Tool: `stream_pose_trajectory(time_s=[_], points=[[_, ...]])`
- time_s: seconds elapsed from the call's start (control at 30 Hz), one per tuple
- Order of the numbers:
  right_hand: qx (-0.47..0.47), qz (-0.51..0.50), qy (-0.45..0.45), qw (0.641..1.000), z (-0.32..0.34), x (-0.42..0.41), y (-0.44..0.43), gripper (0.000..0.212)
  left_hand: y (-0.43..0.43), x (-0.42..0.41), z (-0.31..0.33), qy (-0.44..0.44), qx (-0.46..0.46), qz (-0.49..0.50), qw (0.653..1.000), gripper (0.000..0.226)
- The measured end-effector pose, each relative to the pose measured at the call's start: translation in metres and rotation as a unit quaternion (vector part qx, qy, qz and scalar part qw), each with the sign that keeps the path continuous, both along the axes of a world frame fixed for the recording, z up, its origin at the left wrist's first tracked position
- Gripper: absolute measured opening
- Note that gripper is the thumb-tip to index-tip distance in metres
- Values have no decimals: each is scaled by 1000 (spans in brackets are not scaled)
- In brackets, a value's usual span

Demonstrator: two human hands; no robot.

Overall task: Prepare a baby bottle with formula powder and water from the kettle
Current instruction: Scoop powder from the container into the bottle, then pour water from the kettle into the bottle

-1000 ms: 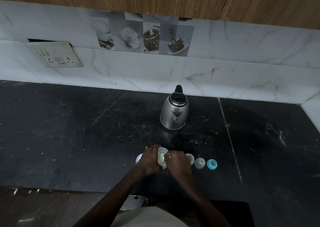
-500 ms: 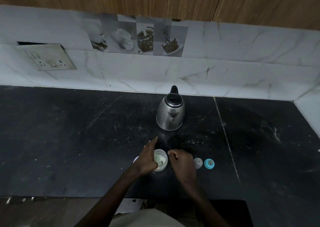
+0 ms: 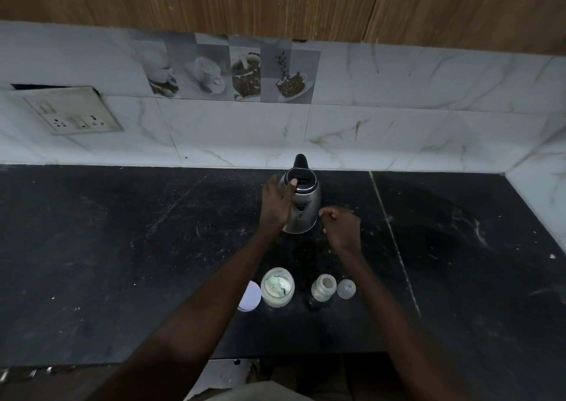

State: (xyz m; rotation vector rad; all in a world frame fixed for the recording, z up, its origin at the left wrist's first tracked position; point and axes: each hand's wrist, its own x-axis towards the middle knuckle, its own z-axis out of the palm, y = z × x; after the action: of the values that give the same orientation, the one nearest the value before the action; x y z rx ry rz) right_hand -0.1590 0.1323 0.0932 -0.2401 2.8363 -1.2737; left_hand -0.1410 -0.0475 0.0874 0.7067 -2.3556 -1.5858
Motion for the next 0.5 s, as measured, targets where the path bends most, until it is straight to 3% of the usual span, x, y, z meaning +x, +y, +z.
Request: stream_pose_trajectory(time_s=[0.03, 0.1, 0.23, 0.3, 0.4, 0.5], points=[[1, -5, -6, 1000, 5, -11, -5, 19, -1, -8, 2, -12, 15, 5, 1000, 92], [15, -22, -8, 1000, 16, -32, -17, 22, 0, -16, 12, -29, 31, -11, 999, 83], [45, -80, -1, 996, 36, -73, -40, 35, 2, -27, 25, -50, -36, -71, 996, 67], [68, -47, -39, 996, 43, -94, -54, 46, 1, -31, 27, -69, -55, -91, 992, 60], [51, 1, -119, 992, 46, -116, -74, 56, -4, -38, 30, -84, -8, -81, 993, 59], [-31, -13, -197, 980, 37, -128, -87, 63, -12, -43, 24, -84, 71, -54, 992, 55]])
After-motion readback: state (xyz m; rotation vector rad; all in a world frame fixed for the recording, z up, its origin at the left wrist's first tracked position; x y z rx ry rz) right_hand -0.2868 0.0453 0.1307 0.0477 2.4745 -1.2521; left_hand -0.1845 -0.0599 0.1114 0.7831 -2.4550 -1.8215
